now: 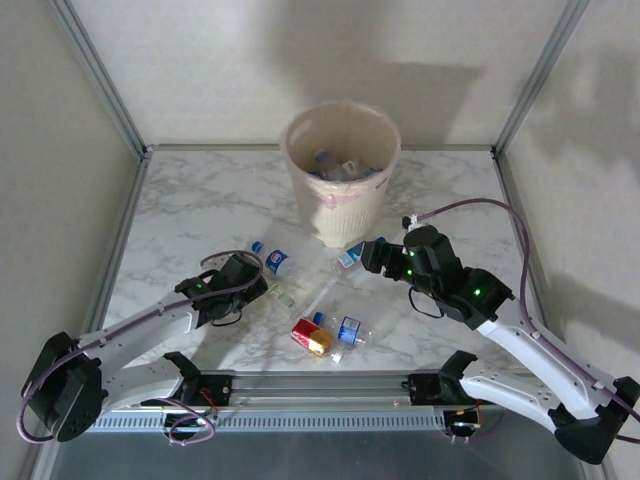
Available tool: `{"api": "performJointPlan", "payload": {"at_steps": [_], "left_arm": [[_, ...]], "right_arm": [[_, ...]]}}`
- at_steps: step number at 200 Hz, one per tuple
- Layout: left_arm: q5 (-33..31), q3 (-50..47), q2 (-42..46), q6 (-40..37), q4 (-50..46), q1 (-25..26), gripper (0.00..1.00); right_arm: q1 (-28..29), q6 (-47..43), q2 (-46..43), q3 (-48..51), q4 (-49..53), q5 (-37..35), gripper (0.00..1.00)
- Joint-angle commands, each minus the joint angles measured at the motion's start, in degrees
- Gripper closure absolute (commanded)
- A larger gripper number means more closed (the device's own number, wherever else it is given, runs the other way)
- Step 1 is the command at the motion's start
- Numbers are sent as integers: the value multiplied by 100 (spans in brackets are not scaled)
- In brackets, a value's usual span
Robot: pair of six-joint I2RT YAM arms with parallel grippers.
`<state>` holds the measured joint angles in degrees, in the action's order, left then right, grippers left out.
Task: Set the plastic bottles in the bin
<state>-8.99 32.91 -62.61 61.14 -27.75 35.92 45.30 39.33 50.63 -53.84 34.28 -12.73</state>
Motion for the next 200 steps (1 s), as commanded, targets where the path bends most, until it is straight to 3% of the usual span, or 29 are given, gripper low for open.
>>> {"api": "performJointPlan", "payload": {"at_steps": [1, 61, 137, 200], "left_arm": [[-111, -132, -90, 161, 88, 14, 21], [-15, -204, -453, 170, 343, 11, 24], [-85, -256, -566, 289, 428, 11, 42], [-357, 49, -8, 297, -318, 16, 45]], "right_arm": [[57, 84, 43, -11, -17, -150, 18], [120, 206, 112, 121, -44, -121, 19], [199, 235, 124, 164, 76, -168, 20], [191, 242, 123, 103, 40, -233, 20]]}}
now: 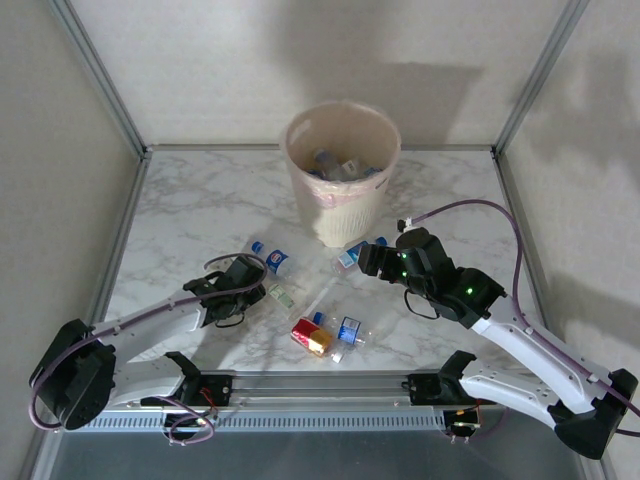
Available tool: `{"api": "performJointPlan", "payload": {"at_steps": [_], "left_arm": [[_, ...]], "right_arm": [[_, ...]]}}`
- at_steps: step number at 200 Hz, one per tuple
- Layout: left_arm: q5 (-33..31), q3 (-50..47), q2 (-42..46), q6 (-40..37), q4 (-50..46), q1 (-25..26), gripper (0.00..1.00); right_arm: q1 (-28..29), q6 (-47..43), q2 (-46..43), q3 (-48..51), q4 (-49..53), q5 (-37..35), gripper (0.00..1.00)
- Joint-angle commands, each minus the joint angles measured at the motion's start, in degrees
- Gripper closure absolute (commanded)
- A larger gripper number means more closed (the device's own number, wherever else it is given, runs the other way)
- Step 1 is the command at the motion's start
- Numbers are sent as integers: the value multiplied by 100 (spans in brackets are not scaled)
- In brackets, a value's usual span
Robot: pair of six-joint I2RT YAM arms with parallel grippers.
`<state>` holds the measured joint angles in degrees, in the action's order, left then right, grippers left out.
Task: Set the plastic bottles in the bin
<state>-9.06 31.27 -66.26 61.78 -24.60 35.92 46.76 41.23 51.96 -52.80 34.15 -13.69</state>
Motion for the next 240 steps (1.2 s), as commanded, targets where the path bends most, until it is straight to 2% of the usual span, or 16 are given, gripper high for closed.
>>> {"api": "performJointPlan", "payload": {"at_steps": [1, 40, 83, 131, 173, 217, 240], "left_arm": [[-359, 226, 376, 236, -655, 14, 46], [-772, 1085, 1098, 109, -1502, 11, 47], [-1077, 2939, 909, -551, -2038, 11, 48], [-919, 5159, -111, -1323, -1634, 11, 47], [-176, 6798, -1420, -1720, -910, 11, 47], [72, 8304, -2794, -1835, -467, -60, 46], [276, 8997, -3463, -1745, -578, -196, 46]], "right_arm": [[48, 51, -6, 2, 51, -135, 20], [47, 43, 0, -82, 57, -196, 20], [52, 79, -103, 22, 13, -193, 21], [51, 130, -195, 197, -70, -169, 21], [52, 198, -203, 355, -198, -90, 21], [50, 306, -384, 358, -150, 13, 22], [52, 372, -487, 358, -77, 33, 22]]}}
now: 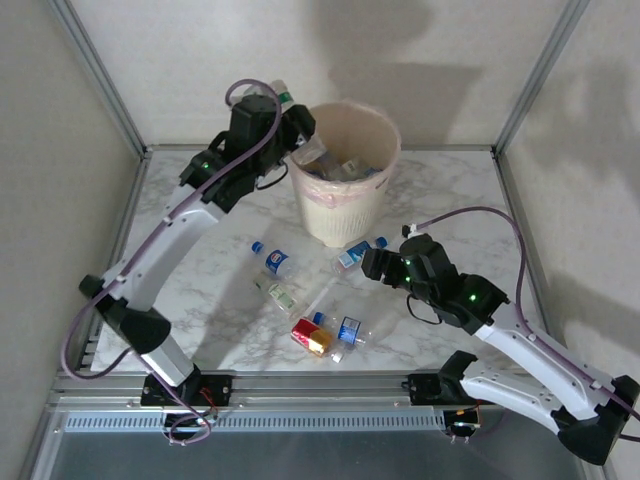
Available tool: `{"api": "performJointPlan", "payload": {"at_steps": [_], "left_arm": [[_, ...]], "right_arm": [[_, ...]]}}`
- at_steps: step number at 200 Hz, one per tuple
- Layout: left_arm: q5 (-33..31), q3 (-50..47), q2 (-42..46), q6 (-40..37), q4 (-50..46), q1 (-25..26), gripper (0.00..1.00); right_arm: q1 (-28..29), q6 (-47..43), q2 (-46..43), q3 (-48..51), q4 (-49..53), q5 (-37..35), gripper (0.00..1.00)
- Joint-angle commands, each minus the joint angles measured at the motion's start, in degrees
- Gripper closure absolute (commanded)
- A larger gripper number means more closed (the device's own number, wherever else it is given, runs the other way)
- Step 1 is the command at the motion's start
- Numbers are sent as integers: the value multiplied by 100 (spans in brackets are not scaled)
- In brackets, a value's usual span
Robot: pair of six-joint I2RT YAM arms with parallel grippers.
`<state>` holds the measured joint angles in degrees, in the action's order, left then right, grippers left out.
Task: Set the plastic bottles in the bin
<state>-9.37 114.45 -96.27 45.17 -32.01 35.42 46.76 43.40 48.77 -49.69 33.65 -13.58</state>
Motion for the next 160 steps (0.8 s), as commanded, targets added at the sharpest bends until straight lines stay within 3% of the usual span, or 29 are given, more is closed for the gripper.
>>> {"api": "performJointPlan", "payload": {"at_steps": [1, 78, 108, 160], "left_arm": [[309, 712, -489, -85, 157, -152, 46], [448, 699, -1181, -32, 18, -246, 43], [528, 569, -1166, -32, 46, -246, 31], [404, 545, -961, -111, -18, -237, 20]], "right_arm": [[48, 158, -167, 47, -21, 22, 22], [52, 206, -248, 101, 65, -13, 21], [48, 200, -212, 96, 54, -37, 20], [51, 196, -188, 127, 63, -44, 16]]}}
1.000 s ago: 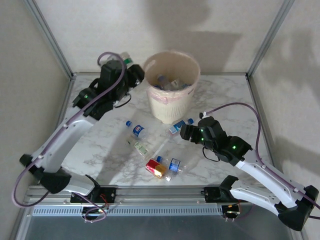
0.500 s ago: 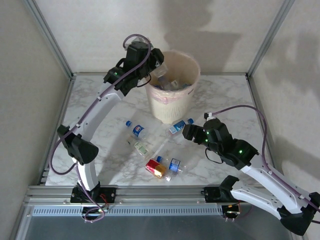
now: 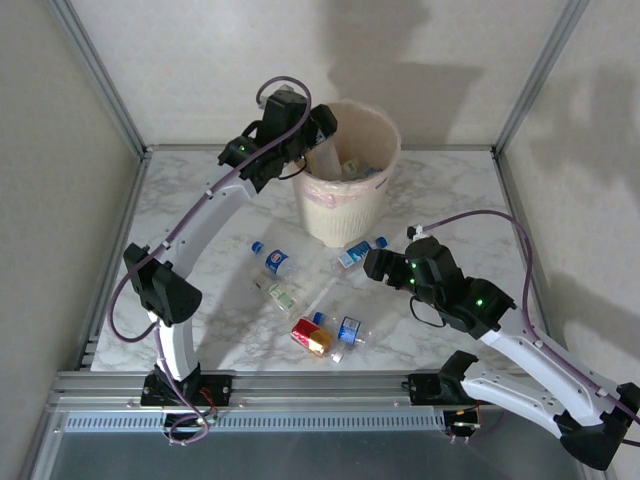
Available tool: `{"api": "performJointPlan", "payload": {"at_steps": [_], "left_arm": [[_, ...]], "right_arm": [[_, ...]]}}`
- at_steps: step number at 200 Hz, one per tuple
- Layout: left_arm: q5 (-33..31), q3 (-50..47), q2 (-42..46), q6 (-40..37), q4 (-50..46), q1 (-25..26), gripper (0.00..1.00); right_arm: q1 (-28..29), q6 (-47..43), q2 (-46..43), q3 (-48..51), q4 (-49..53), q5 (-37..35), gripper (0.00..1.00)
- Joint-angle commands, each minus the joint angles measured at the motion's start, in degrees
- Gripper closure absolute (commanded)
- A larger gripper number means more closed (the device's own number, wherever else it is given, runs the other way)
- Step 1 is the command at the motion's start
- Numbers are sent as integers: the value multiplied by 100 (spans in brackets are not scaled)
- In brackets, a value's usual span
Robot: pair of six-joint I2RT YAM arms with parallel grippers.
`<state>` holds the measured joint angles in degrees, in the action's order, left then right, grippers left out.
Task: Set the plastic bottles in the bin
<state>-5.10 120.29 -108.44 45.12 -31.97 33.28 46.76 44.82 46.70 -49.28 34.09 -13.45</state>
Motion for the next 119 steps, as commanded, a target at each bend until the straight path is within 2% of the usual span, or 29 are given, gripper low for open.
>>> {"api": "performJointPlan", "payload": {"at_steps": [1, 34, 66, 91, 119], "left_arm": [[-28, -40, 264, -108, -21, -23, 19], [-74, -236, 570, -153, -48, -15, 19], [-237, -967, 1409, -269, 193, -23, 18], [-430, -2029, 2319, -383, 505, -73, 17], [-498, -3263, 3269, -373, 800, -234, 16]], "right_arm": [[52, 54, 17, 85, 19, -50, 16], [58, -82, 134, 32, -49, 151, 15], [212, -302, 309, 7, -260, 541, 15], [598, -474, 608, -46, -355, 588, 15], [1350, -707, 1044, -84, -562, 380, 15]]}}
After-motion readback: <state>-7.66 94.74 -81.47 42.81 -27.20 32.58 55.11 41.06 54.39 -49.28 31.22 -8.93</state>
